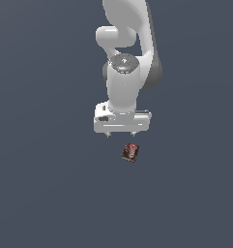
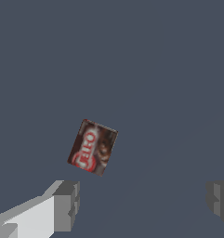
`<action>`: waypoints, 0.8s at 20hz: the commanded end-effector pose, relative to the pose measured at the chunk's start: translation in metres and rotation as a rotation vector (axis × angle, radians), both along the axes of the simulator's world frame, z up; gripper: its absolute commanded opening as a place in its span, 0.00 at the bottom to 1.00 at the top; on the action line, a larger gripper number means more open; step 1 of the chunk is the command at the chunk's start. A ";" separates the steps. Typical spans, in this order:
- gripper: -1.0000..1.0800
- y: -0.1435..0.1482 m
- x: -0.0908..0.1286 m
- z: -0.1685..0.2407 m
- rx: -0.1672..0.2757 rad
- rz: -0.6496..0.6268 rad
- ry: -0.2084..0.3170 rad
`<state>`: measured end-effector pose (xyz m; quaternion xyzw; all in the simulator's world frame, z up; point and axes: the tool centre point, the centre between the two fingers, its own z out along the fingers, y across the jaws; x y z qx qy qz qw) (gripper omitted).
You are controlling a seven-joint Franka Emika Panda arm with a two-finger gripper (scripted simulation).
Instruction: Pick up the object and move it to a goal position.
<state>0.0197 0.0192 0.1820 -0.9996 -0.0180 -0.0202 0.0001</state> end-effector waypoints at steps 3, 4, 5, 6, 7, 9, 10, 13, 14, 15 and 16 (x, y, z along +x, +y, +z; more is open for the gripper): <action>0.96 0.002 0.000 0.000 0.001 0.004 -0.001; 0.96 0.004 0.001 0.000 0.003 0.009 -0.003; 0.96 0.007 0.002 0.001 0.006 0.017 -0.005; 0.96 0.010 0.003 0.001 0.009 0.026 -0.008; 0.96 0.015 0.004 0.001 0.013 0.036 -0.011; 0.96 0.021 0.006 0.002 0.018 0.051 -0.016; 0.96 0.023 0.006 0.002 0.020 0.055 -0.017; 0.96 0.023 0.006 0.002 0.020 0.056 -0.017; 0.96 0.022 0.006 0.002 0.019 0.055 -0.017; 0.96 0.022 0.006 0.002 0.019 0.054 -0.017; 0.96 0.023 0.006 0.001 0.020 0.052 -0.016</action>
